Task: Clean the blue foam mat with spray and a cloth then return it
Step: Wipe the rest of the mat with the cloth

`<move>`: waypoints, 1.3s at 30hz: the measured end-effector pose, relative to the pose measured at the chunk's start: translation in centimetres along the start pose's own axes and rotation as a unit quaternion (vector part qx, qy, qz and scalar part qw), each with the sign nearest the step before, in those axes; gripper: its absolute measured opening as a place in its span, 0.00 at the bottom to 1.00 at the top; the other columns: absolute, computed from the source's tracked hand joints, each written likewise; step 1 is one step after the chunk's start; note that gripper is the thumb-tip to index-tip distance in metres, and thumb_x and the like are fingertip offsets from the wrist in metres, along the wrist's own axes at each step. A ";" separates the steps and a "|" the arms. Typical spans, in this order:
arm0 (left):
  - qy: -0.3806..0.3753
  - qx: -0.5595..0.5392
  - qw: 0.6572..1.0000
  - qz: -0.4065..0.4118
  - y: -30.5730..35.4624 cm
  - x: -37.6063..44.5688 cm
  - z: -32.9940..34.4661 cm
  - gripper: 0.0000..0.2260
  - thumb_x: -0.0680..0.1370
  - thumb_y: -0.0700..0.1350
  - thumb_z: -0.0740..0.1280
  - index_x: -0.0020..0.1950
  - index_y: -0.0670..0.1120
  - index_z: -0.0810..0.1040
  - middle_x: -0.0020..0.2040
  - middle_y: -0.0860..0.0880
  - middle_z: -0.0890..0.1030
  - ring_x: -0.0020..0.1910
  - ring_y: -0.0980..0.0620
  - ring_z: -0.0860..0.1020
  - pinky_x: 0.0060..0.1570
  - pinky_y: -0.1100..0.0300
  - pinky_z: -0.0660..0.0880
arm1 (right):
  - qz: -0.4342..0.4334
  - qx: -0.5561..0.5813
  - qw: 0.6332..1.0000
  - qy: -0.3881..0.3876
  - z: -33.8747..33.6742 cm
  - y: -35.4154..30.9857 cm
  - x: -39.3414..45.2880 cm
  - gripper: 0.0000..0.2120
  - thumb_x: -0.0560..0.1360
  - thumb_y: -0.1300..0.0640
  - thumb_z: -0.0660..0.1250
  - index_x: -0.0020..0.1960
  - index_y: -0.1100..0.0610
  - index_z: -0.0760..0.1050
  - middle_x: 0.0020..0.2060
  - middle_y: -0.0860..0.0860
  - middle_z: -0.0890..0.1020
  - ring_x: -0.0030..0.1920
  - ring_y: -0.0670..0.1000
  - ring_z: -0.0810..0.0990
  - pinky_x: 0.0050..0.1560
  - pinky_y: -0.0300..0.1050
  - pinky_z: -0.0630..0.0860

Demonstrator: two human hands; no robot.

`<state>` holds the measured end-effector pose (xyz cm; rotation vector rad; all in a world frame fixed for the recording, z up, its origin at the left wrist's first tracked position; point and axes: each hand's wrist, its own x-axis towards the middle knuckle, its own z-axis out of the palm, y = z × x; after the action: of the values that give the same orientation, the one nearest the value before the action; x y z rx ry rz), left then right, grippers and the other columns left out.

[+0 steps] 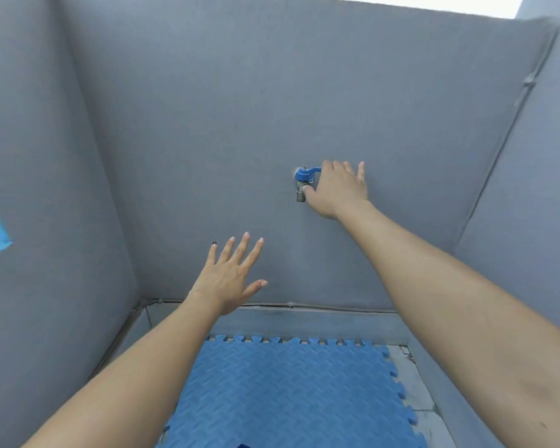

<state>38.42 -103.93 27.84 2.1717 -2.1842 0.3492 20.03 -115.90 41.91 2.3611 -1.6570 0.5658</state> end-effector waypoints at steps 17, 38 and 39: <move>-0.042 -0.006 0.999 -0.006 0.0 -0.6 2.9 0.34 0.78 0.66 0.43 0.75 0.53 0.30 0.78 0.47 0.36 0.77 0.43 0.41 0.74 0.41 0.44 | 0.060 -0.108 0.992 0.018 0.5 -2.7 -1.7 0.33 0.78 0.43 0.57 0.72 0.66 0.58 0.69 0.61 0.67 0.71 0.61 0.62 0.75 0.54 0.54; -0.028 -0.027 0.999 0.005 1.2 -0.5 5.3 0.35 0.78 0.67 0.43 0.75 0.52 0.30 0.78 0.47 0.36 0.77 0.43 0.42 0.74 0.41 0.45 | 0.026 -0.109 0.991 0.071 3.0 -1.9 -2.9 0.52 0.72 0.25 0.52 0.77 0.65 0.47 0.75 0.60 0.57 0.77 0.61 0.49 0.73 0.67 0.50; -0.027 -0.027 0.999 0.006 1.3 -0.6 5.3 0.35 0.78 0.67 0.43 0.75 0.52 0.29 0.78 0.47 0.36 0.77 0.43 0.42 0.74 0.41 0.45 | 0.017 -0.119 0.990 0.074 3.2 -1.6 -2.9 0.53 0.71 0.25 0.51 0.77 0.65 0.46 0.76 0.60 0.56 0.78 0.61 0.47 0.73 0.68 0.49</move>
<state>37.86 -104.37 22.40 2.1643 -2.2086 0.2306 21.24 -114.03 37.91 2.0758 -1.6035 0.5032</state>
